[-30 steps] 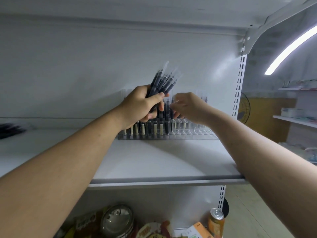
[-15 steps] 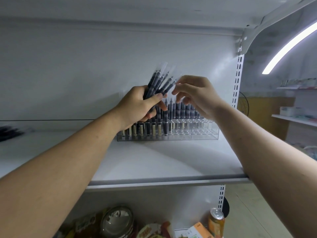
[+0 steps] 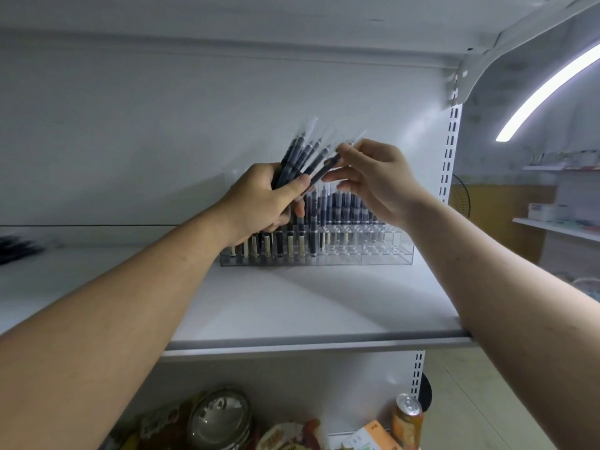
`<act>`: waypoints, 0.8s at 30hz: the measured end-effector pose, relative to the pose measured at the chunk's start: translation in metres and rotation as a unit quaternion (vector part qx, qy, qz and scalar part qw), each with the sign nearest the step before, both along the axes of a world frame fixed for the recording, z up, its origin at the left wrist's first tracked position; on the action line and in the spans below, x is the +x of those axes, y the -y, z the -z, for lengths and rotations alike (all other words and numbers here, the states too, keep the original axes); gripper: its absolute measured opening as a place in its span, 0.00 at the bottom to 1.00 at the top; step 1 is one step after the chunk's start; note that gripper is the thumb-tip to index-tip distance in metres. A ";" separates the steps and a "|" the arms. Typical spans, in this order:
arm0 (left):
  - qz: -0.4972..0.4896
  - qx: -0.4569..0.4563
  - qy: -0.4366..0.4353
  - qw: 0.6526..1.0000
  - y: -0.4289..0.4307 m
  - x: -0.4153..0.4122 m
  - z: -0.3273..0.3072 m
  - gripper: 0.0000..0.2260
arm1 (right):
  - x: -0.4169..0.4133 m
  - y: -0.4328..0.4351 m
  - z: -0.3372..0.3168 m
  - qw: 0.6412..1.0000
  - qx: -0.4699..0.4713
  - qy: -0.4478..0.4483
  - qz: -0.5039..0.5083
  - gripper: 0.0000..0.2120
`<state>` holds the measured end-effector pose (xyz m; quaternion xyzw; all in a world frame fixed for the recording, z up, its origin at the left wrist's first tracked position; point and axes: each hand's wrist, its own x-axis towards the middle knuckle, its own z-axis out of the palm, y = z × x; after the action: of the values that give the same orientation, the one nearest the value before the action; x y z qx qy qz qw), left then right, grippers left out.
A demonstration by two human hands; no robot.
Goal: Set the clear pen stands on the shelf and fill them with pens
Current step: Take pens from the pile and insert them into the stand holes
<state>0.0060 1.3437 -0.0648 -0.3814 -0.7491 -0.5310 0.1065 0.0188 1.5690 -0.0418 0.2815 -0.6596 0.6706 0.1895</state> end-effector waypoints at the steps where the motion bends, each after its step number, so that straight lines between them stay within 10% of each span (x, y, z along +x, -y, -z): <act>1: 0.000 0.000 0.001 1.000 0.000 0.000 0.000 0.10 | -0.001 -0.001 -0.002 1.000 -0.023 -0.004 0.010 0.08; 5: 0.003 -0.002 0.008 1.000 0.000 -0.001 0.000 0.10 | -0.004 -0.008 -0.007 0.992 -0.068 -0.045 0.100 0.07; 10: 0.030 0.011 0.033 0.999 0.000 -0.001 0.000 0.12 | -0.010 -0.010 0.001 0.951 0.146 -0.124 0.241 0.08; 24: 0.043 0.039 0.058 0.997 -0.001 -0.002 0.001 0.16 | -0.006 0.001 0.011 0.912 0.323 -0.099 0.233 0.10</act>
<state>0.0036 1.3449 -0.0653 -0.3776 -0.7158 -0.5850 0.0543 0.0123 1.5677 -0.0527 0.2302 -0.8652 0.3261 0.3035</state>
